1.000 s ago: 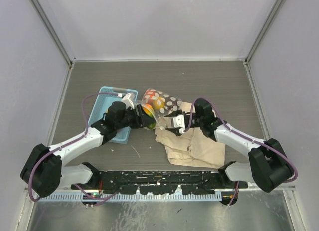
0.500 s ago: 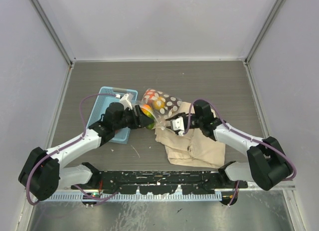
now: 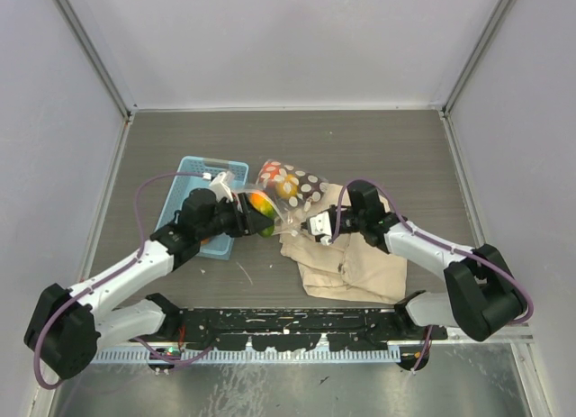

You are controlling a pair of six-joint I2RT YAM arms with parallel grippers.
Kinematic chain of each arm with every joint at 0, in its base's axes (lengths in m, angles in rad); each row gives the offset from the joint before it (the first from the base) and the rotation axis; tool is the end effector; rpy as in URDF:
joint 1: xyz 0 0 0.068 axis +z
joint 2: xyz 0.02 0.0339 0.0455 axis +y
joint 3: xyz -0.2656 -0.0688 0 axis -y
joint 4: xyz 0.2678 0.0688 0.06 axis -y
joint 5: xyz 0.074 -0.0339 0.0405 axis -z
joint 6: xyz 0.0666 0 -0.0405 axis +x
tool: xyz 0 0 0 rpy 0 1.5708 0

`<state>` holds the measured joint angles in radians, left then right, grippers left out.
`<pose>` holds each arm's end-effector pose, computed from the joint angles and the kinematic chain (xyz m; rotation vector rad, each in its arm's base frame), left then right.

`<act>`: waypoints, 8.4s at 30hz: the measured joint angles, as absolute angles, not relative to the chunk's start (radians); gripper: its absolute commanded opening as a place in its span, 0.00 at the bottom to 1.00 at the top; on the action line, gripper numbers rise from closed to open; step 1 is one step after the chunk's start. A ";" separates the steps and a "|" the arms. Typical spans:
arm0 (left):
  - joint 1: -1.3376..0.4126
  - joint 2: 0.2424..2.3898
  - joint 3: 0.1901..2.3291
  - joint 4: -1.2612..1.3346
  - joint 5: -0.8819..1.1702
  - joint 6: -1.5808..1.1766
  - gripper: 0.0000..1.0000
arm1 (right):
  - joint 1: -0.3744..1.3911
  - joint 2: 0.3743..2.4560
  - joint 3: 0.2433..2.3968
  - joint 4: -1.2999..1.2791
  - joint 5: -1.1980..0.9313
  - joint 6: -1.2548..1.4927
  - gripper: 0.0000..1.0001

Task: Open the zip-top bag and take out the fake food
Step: Pick up the fake fruit from the zipper food storage bag, then place the fake fruit in the bin, then pick up the fake fruit from the zipper food storage bag.

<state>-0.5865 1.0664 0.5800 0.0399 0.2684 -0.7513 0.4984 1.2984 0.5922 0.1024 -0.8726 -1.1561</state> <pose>0.2243 -0.1703 0.2142 0.0053 2.1859 -1.0815 0.2280 0.1822 0.1748 -1.7352 0.9557 0.5228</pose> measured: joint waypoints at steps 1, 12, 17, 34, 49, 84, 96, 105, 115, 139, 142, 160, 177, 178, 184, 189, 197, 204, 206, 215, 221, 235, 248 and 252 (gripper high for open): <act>-0.587 1.055 0.577 0.030 0.268 -0.751 0.24 | 0.498 1.299 0.593 0.099 -0.872 -1.156 0.09; -0.580 0.926 0.534 -0.067 0.254 -0.748 0.23 | 0.498 1.304 0.604 0.073 -0.867 -1.157 0.04; -0.580 0.868 0.533 -0.120 0.233 -0.744 0.22 | 0.498 1.308 0.614 0.066 -0.864 -1.158 0.04; -0.552 0.700 0.535 -0.347 0.065 -0.671 0.19 | 0.498 1.310 0.628 0.018 -0.860 -1.177 0.04; -0.346 0.696 0.555 -0.381 0.031 -0.617 0.16 | 0.493 1.310 0.632 -0.010 -0.861 -1.203 0.04; -0.233 0.847 0.729 -0.749 -0.393 -0.772 0.98 | 0.489 1.323 0.637 -0.025 -0.865 -1.208 0.05; -0.233 0.654 0.633 -0.572 -0.056 -0.714 0.98 | 0.488 1.323 0.638 -0.030 -0.865 -1.210 0.05; -0.233 0.653 0.527 -0.329 0.314 -0.752 0.98 | 0.480 1.323 0.646 -0.039 -0.866 -1.214 0.05; -0.279 0.739 0.463 -0.089 0.475 -0.867 0.95 | 0.476 1.323 0.648 -0.052 -0.874 -1.226 0.05; -0.511 0.963 0.471 0.080 0.369 -0.902 0.66 | 0.448 1.280 0.687 -0.109 -0.973 -1.201 0.04; -0.513 0.963 0.478 0.093 0.361 -0.902 0.65 | 0.448 1.274 0.695 -0.125 -0.987 -1.201 0.04; -0.537 0.978 0.508 0.117 0.336 -0.902 0.60 | 0.448 1.267 0.772 -0.280 -1.095 -1.235 0.04; -0.598 1.051 0.527 0.125 0.289 -0.902 0.63 | 0.517 1.267 0.832 -0.403 -1.180 -1.286 0.02; -0.600 1.050 0.527 0.125 0.282 -0.902 0.63 | 0.533 1.267 0.837 -0.407 -1.179 -1.286 0.02; -0.603 1.044 0.527 0.122 0.247 -0.902 0.64 | 0.606 1.267 0.872 -0.447 -1.180 -1.285 0.02; -0.603 1.033 0.527 0.122 0.228 -0.900 0.64 | 0.629 1.267 0.902 -0.474 -1.181 -1.280 0.02; -0.607 1.032 0.527 0.107 0.215 -0.890 0.64 | 0.678 1.267 0.939 -0.521 -1.182 -1.274 0.02; -0.609 1.018 0.527 0.086 0.208 -0.874 0.65 | 0.737 1.268 0.973 -0.556 -1.168 -1.269 0.04; -0.609 1.015 0.527 0.081 0.204 -0.871 0.65 | 0.738 1.268 0.974 -0.556 -1.155 -1.269 0.06; -0.609 1.023 0.527 0.062 0.186 -0.852 0.65 | 0.619 1.270 0.966 -0.547 -1.116 -1.261 0.31; -0.609 1.080 0.527 0.061 0.171 -0.829 0.65 | 0.527 1.270 0.957 -0.556 -1.113 -1.288 0.54; -0.609 1.182 0.544 0.064 0.173 -0.795 0.69 | 0.391 1.271 0.931 -0.437 -1.123 -1.128 0.69; -0.616 1.234 0.579 0.070 0.183 -0.764 0.76 | 0.455 1.409 0.885 -0.041 -0.877 -0.591 0.31; -0.620 1.248 0.591 0.074 0.183 -0.758 0.80 | 0.463 1.479 0.896 0.013 -0.788 -0.439 0.23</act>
